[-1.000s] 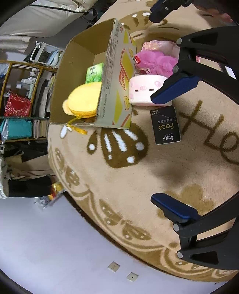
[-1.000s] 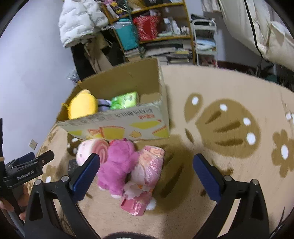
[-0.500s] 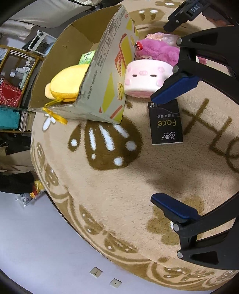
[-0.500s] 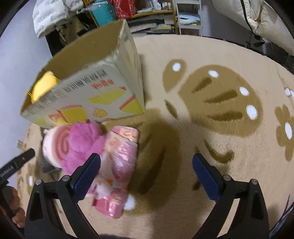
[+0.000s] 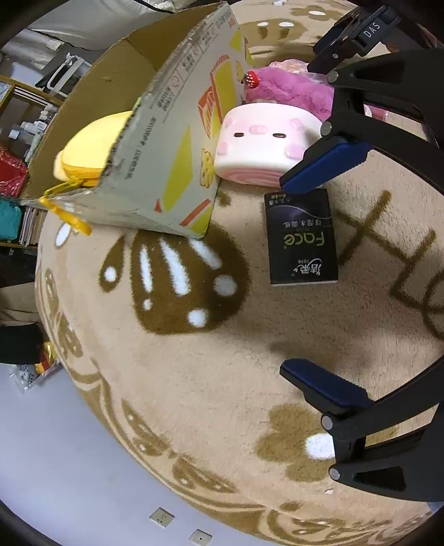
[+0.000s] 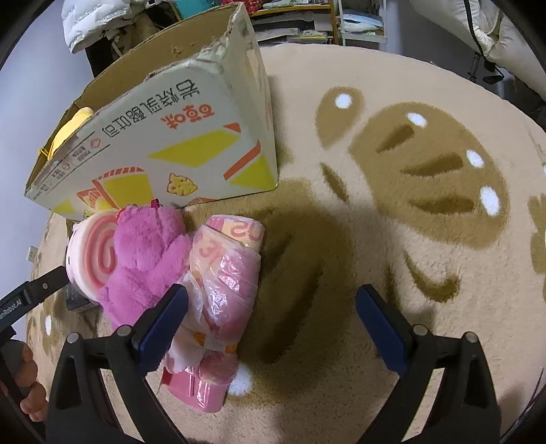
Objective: Organize soft objects
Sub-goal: 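Lower the left tool to the black Face pack while the right tool lowers to the pink wrapped item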
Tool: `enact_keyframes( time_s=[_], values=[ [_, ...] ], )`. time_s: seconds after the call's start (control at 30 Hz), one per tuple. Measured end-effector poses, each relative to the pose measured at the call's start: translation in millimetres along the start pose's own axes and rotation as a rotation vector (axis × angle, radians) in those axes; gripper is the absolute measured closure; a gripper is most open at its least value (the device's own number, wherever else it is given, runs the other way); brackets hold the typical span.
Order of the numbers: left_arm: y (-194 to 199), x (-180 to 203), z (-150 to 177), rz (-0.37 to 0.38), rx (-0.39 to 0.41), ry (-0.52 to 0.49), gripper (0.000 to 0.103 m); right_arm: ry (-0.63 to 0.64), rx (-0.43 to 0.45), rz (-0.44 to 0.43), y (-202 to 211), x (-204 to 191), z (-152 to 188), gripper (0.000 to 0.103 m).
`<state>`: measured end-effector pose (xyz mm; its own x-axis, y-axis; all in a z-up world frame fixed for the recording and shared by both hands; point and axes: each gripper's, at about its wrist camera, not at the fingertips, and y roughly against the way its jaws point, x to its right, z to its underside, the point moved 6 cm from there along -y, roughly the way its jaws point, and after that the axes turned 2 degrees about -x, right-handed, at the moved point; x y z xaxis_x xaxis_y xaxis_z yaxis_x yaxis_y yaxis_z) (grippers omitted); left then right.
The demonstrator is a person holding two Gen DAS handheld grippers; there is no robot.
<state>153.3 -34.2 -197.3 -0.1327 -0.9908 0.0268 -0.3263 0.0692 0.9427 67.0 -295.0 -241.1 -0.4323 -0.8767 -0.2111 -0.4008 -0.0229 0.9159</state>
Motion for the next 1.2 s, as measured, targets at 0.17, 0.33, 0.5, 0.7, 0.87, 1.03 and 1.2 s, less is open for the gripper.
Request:
enact_keyframes(
  time_s=[0.17,0.33,0.5,0.7,0.87,1.03,1.2],
  values=[
    [-10.9,3.7,3.9,0.000,-0.033,-0.011,0.006,0.032,-0.003,0.002,-6.0,-11.1,-2.5,0.000],
    [-17.2,4.6,4.1,0.008,-0.046,-0.010,0.006,0.060,-0.008,0.006,-12.1,-22.8,1.3,0.000],
    [-22.9,1.8,2.5,0.045,-0.067,0.017,0.006,0.077,-0.021,-0.007,-20.1,-33.9,3.9,0.000],
    [-29.3,-2.9,0.6,0.081,-0.089,0.042,0.006,0.113,-0.030,0.022,-29.2,-50.1,13.2,0.000],
    [-31.6,-5.4,1.1,0.093,-0.095,0.047,0.006,0.110,-0.031,0.020,-31.5,-57.7,16.2,0.000],
    [-33.4,-4.1,2.9,0.096,-0.099,0.043,0.006,0.116,-0.033,0.019,-30.4,-50.7,11.7,0.000],
    [-38.7,-4.2,2.8,0.101,-0.107,0.045,0.006,0.122,-0.033,0.021,-31.4,-49.8,11.5,0.000]
  ],
)
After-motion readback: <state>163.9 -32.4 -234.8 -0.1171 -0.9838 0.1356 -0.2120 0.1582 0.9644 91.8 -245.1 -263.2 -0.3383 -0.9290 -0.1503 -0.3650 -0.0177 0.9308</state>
